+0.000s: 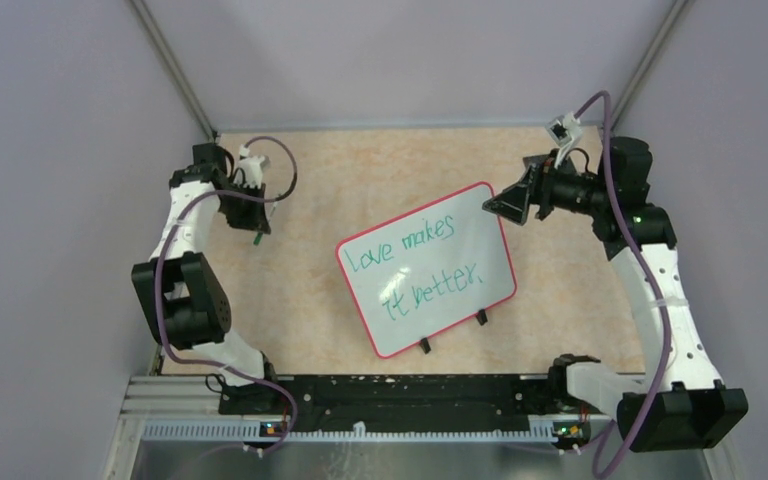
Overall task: Write a sentence on the whiteboard
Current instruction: Put down the whiteboard marker at the center of the board.
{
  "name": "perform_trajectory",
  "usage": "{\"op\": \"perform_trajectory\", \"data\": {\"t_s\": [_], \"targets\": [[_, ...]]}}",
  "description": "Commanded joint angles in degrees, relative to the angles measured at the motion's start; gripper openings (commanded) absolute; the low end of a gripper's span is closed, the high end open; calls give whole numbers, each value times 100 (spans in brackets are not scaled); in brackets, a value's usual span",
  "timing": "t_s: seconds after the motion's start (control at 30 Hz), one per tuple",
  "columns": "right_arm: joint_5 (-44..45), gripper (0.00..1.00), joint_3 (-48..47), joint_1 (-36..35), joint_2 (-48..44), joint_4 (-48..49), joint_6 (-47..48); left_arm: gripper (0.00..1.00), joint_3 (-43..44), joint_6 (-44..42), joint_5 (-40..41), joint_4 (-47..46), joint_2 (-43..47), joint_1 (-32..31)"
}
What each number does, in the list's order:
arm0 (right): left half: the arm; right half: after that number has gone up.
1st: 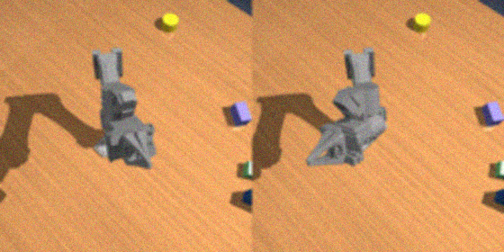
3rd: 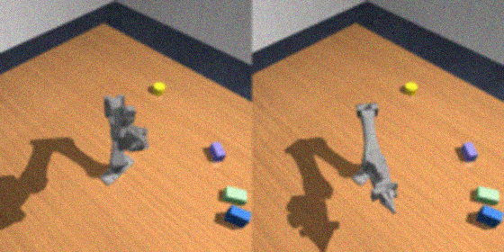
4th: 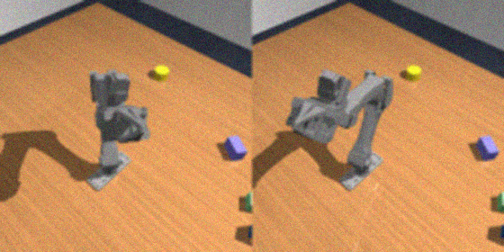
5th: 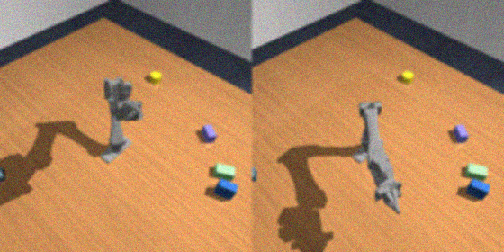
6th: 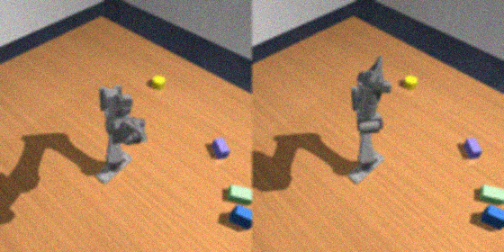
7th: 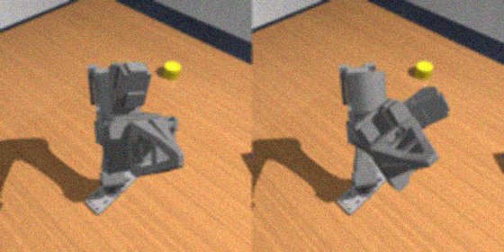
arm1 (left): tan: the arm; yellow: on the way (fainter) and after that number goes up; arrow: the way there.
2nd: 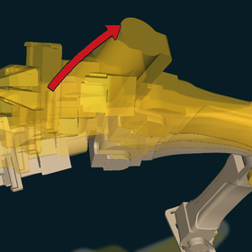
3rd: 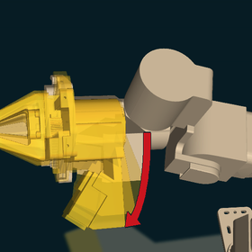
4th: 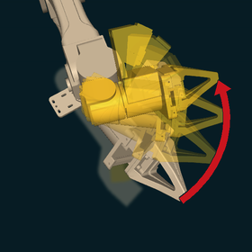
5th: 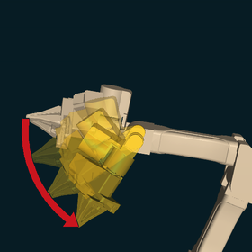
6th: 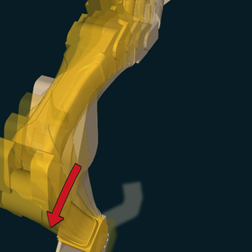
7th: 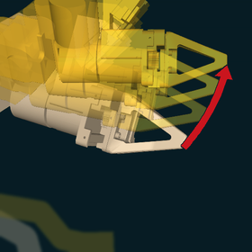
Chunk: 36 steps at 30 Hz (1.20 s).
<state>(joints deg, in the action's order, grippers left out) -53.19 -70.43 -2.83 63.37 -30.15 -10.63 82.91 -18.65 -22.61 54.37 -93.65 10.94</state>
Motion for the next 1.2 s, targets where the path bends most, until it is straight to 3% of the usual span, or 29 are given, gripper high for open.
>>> {"op": "perform_trajectory", "data": {"t_s": [0.0, 0.23, 0.73, 1.17], "targets": [[377, 82, 147, 46, -430, -248, 716, 0, -783, -228, 114, -505, 208, 40], [894, 82, 577, 41, -836, -444, 1269, 1, -1672, -70, 0, -1024, -60, 40], [1107, 83, 1021, 46, -1140, -585, 1643, 13, -2384, 6, 123, -1636, -463, -55], [1056, 83, 1095, 46, -1094, -527, 1599, 40, -2559, -54, 205, -1648, -399, -126]]}}
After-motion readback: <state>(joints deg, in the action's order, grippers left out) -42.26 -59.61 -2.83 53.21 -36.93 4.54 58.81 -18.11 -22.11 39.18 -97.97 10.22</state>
